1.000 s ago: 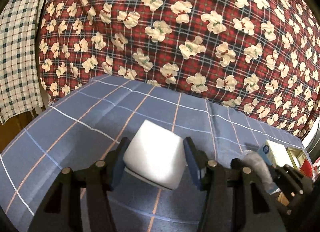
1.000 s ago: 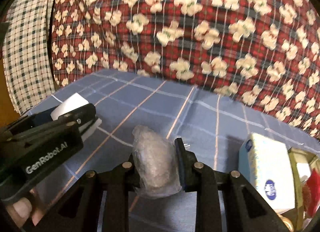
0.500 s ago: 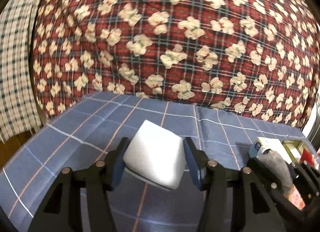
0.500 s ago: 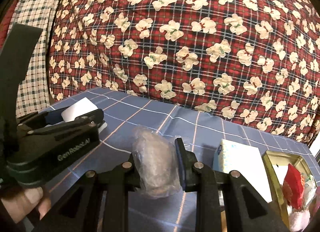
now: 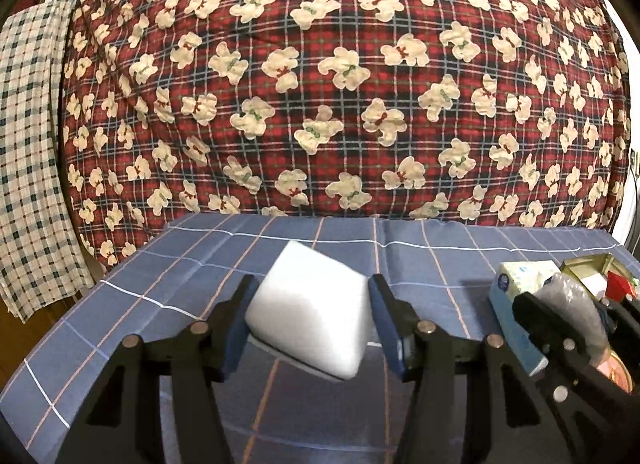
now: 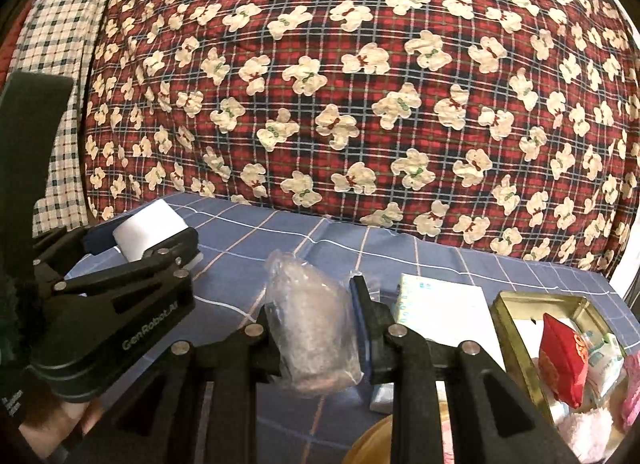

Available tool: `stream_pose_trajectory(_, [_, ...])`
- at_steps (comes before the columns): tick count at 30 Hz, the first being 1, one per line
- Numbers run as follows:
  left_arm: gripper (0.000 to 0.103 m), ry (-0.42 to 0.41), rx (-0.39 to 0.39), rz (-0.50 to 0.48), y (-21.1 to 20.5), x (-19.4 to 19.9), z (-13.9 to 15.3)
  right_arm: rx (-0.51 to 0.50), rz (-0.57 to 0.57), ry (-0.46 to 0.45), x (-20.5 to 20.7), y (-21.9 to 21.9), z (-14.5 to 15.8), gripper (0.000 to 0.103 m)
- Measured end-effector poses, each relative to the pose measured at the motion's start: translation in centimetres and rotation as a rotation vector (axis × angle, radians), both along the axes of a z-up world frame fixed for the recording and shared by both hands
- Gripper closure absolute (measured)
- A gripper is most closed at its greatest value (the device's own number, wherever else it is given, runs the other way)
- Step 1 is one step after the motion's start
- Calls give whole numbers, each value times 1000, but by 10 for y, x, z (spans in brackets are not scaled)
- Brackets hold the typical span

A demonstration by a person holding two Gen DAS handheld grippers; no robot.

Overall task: Organize soft objects
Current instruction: 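Lift the sponge and cotton bag and carry both toward the gold tray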

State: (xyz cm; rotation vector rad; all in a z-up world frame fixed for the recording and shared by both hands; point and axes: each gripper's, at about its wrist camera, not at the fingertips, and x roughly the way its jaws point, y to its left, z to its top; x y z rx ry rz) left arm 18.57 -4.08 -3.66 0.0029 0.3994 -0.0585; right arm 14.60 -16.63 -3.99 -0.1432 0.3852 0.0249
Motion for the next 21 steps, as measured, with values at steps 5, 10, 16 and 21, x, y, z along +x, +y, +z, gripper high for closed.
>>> stream_pose_trajectory(5, [47, -10, 0, -7, -5, -5, 1, 5, -12, -5, -3, -7, 0, 76])
stream_pose_trajectory(10, [47, -21, -9, -9, -9, -11, 2, 11, -15, -12, -6, -11, 1, 76])
stream_pose_trajectory(16, [47, -36, 3, -18, -18, -17, 3, 19, -22, -29, -12, -19, 2, 76])
stream_pose_trajectory(21, [47, -42, 4, -25, -26, -21, 4, 32, -31, -34, -16, -28, 3, 76])
